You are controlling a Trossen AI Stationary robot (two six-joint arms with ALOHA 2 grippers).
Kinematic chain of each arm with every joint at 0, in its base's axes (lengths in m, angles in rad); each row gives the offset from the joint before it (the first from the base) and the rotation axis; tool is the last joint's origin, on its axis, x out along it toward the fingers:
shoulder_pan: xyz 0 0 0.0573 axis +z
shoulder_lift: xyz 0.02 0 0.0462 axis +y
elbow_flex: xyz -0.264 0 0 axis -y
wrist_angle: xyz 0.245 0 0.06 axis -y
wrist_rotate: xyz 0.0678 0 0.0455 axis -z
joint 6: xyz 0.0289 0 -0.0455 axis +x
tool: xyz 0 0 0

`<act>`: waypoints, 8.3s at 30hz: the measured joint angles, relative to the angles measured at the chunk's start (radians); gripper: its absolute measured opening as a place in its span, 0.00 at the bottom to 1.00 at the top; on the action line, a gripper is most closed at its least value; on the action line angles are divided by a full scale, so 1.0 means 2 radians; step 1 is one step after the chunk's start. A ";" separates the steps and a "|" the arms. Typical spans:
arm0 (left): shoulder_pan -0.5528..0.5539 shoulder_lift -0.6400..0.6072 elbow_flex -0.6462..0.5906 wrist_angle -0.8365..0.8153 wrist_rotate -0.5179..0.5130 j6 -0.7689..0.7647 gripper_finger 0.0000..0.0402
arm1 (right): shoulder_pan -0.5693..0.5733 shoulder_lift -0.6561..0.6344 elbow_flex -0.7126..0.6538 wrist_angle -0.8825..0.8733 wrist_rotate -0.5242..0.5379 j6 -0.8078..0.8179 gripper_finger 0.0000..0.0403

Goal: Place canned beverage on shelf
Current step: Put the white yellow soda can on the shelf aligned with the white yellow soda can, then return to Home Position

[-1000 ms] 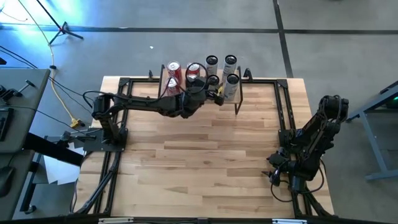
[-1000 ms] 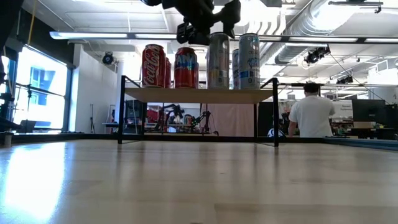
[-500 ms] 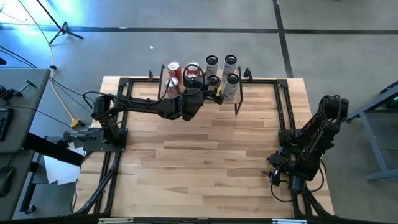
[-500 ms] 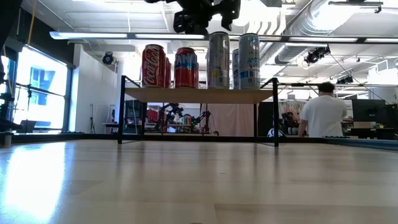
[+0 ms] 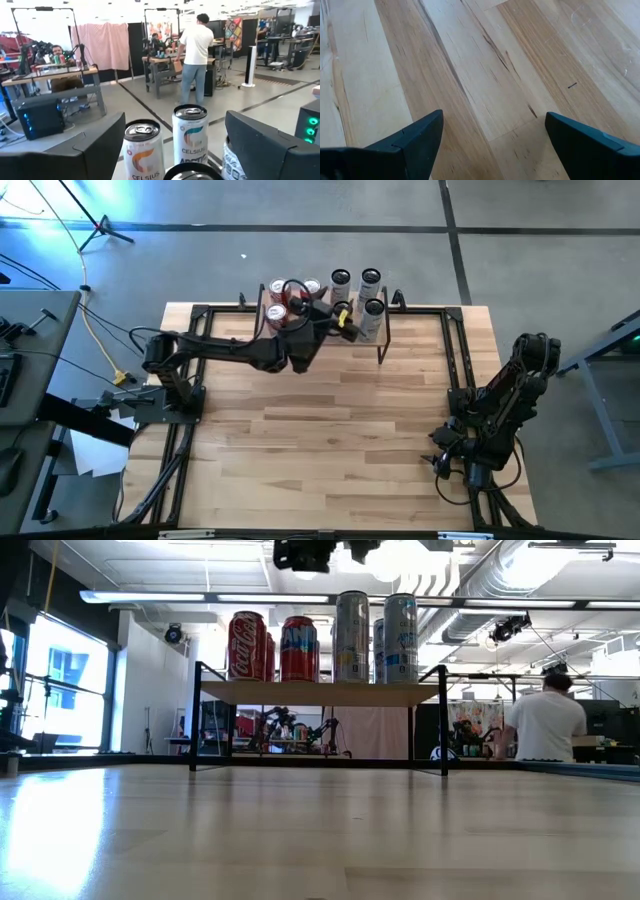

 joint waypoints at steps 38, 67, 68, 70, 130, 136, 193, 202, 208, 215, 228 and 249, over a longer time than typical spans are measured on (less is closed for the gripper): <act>-0.073 -0.014 0.000 -0.319 0.131 -0.289 0.68 | 0.000 0.000 0.000 0.000 0.001 0.000 0.84; -0.001 -0.013 0.000 -0.328 0.185 -0.288 0.18 | 0.000 0.000 0.000 0.000 0.002 0.000 0.84; 0.000 -0.013 0.000 -0.327 0.185 -0.288 0.18 | 0.000 0.000 0.000 0.000 0.002 0.000 0.84; 0.002 -0.013 0.000 -0.327 0.185 -0.288 0.18 | 0.000 0.000 0.000 0.000 0.002 0.000 0.84; -0.323 -0.205 -0.001 -0.978 -0.068 -0.698 0.37 | 0.000 0.000 0.000 0.000 0.002 0.000 0.84; -0.427 -0.301 -0.090 -1.007 -0.054 -0.752 0.40 | 0.000 0.000 0.000 0.000 0.002 0.000 0.84; -0.024 -0.713 -0.697 -0.081 0.503 -0.128 0.42 | 0.000 0.000 0.000 0.000 0.002 0.000 0.84; 0.005 -0.707 -0.714 -0.067 0.520 -0.106 0.42 | 0.000 0.000 0.000 0.000 0.002 0.000 0.84; 0.013 -0.701 -0.714 -0.108 0.434 -0.105 0.42 | 0.000 0.000 0.000 0.000 0.002 0.000 0.84; 0.013 -0.701 -0.714 -0.128 0.408 -0.104 0.42 | 0.000 0.000 0.000 0.000 0.002 0.000 0.84; 0.013 -0.701 -0.714 -0.128 0.407 -0.104 0.42 | -0.007 -0.154 -0.001 0.000 -0.070 0.001 0.84; 0.013 -0.701 -0.714 -0.128 0.407 -0.105 0.42 | -0.124 -0.507 0.000 -0.027 -0.165 0.152 0.84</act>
